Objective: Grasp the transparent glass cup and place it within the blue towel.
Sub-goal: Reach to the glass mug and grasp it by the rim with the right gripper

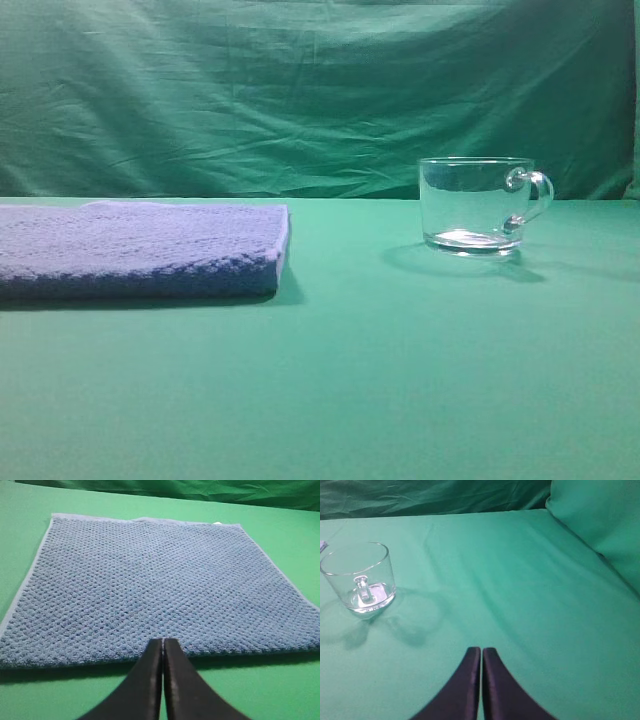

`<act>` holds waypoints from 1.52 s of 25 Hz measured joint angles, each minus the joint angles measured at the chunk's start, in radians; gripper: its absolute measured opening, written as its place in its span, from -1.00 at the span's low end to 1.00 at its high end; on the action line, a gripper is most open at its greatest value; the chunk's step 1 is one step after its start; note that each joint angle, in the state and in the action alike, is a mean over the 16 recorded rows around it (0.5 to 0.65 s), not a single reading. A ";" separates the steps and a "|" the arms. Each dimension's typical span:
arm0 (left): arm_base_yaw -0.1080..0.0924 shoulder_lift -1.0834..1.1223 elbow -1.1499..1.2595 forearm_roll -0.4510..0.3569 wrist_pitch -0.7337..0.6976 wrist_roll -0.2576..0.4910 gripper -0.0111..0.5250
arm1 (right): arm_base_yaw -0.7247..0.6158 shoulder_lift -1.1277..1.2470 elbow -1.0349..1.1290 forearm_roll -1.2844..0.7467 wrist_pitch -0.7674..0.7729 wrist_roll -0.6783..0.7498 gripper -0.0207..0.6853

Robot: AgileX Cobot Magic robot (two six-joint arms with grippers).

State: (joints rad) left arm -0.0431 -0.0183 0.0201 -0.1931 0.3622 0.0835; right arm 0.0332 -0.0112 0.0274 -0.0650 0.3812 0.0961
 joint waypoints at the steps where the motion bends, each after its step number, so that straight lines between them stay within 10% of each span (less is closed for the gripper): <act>1: 0.000 0.000 0.000 0.000 0.000 0.000 -0.96 | 0.000 0.000 0.000 0.000 0.000 0.000 -0.94; 38: 0.000 0.000 0.000 0.000 0.000 0.000 -0.96 | 0.001 0.106 -0.161 0.076 -0.263 -0.027 -0.94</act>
State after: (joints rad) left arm -0.0431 -0.0183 0.0201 -0.1931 0.3622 0.0835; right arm 0.0338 0.0945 -0.1332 0.0114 0.1178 0.0692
